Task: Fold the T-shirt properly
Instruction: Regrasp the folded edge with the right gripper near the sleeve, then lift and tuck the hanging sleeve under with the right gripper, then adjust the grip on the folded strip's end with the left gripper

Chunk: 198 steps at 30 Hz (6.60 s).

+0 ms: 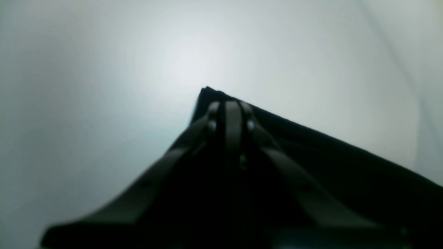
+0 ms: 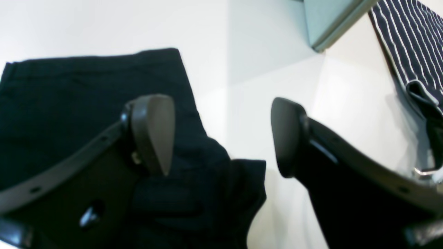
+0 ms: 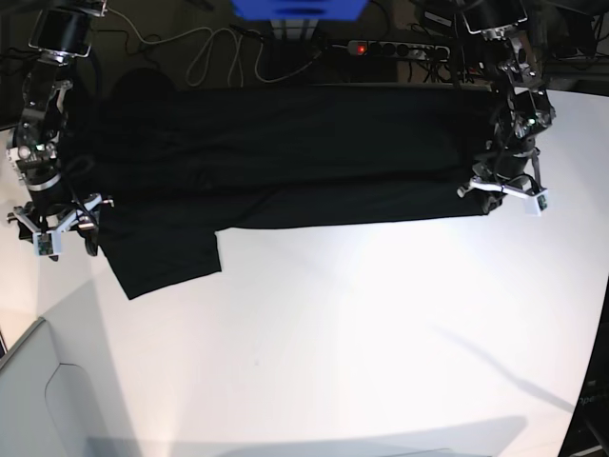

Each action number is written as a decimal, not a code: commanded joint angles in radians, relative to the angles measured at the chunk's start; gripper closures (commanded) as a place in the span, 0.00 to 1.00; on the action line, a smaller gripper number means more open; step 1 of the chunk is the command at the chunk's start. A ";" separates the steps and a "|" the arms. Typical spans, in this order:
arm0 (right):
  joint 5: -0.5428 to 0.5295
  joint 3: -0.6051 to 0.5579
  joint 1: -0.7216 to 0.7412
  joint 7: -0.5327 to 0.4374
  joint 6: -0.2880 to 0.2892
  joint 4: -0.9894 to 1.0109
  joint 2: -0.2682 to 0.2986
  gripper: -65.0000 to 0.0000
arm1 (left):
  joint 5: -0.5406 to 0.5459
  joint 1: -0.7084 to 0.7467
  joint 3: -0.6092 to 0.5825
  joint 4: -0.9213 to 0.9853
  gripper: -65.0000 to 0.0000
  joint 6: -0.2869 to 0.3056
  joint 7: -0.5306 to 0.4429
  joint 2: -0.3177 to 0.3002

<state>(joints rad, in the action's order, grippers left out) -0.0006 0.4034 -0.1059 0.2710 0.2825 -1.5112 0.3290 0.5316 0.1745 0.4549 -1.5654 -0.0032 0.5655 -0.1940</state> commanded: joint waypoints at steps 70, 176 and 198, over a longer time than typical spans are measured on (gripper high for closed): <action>-0.006 -0.033 -0.111 0.379 0.073 -0.526 -0.077 1.00 | 0.009 0.053 0.006 -0.237 1.00 0.007 -0.019 -0.011; -0.005 -0.001 -0.460 0.376 0.073 -0.570 -0.077 0.33 | 0.011 0.310 0.069 -0.168 0.27 0.012 -0.017 0.040; -0.005 -0.001 -0.460 0.377 0.073 -0.570 -0.077 0.33 | 0.011 0.300 0.071 -0.097 0.97 0.012 -0.022 0.032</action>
<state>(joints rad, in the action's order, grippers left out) -0.0013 0.3981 -0.5636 0.6632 0.3477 -2.0682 0.2440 0.5449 0.4702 0.5205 -1.6562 0.0139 0.5343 -0.1509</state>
